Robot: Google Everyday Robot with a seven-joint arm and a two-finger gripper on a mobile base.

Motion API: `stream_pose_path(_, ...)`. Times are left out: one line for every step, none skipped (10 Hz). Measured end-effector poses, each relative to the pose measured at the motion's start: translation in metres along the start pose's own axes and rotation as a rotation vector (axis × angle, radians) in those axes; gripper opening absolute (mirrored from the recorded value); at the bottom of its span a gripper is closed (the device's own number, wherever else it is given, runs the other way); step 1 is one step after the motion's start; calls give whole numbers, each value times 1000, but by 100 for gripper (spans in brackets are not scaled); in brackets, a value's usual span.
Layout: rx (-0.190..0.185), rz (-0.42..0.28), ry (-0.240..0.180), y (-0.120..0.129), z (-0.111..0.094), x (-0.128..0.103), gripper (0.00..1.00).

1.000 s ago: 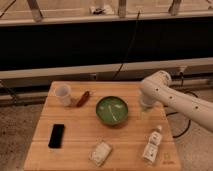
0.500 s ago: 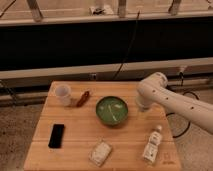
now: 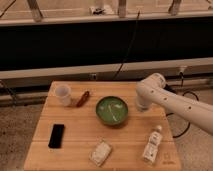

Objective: Push the ceramic bowl across the table

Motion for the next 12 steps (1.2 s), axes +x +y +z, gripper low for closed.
stream_pose_path(-5, -3, 0, -3, 5, 1, 3)
stream_pose_path(-16, -14, -2, -8, 14, -1, 3)
stream_pose_path(-22, -23, -8, -10, 19, -6, 3)
stream_pose_path(-28, -28, -5, -12, 24, -5, 3)
stream_pose_path(-40, -34, -1, -13, 29, -4, 3)
stream_pose_path(-43, -46, -3, -16, 34, -7, 3)
stream_pose_path(-49, -65, -4, -17, 37, -13, 3)
stream_pose_path(-58, -86, 0, -16, 39, -22, 3)
stream_pose_path(-67, -116, 10, -15, 41, -34, 3)
stream_pose_path(-70, -144, 10, -16, 43, -49, 3)
stream_pose_path(-74, -172, 14, -17, 45, -61, 3)
stream_pose_path(-81, -188, 16, -15, 46, -65, 3)
